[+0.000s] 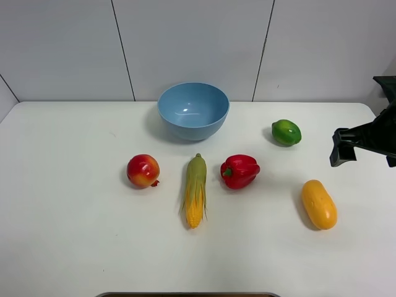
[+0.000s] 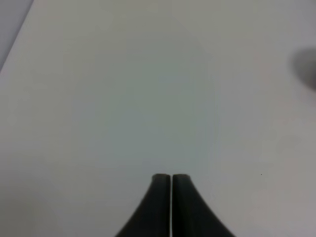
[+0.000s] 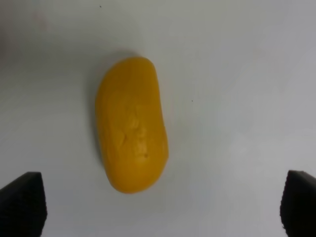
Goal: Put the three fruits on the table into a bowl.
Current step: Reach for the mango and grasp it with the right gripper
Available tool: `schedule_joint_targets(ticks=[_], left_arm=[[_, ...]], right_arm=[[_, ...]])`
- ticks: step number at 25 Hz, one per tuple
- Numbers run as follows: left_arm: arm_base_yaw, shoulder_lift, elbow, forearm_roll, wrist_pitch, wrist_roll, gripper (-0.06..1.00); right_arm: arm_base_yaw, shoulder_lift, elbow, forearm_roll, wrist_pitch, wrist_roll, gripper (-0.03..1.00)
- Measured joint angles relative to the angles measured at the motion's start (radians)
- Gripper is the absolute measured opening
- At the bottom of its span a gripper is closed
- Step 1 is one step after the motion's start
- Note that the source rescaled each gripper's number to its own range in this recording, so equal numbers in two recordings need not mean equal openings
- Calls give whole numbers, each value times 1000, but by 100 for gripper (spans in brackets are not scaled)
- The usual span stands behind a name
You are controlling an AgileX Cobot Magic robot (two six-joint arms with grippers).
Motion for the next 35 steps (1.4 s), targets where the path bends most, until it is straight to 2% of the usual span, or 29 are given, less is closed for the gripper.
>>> schedule_joint_targets(ticks=[7, 12, 17, 35], left_arm=[[0, 0, 0, 0, 0, 0, 0], [0, 0, 0, 0, 0, 0, 0], [0, 0, 0, 0, 0, 0, 0], [0, 0, 0, 0, 0, 0, 0]], right_arm=[[1, 105, 11, 45, -78, -32, 97], [4, 115, 130, 68, -199, -56, 97], [4, 125, 194, 68, -281, -70, 97], [4, 348, 200, 70, -424, -82, 97]])
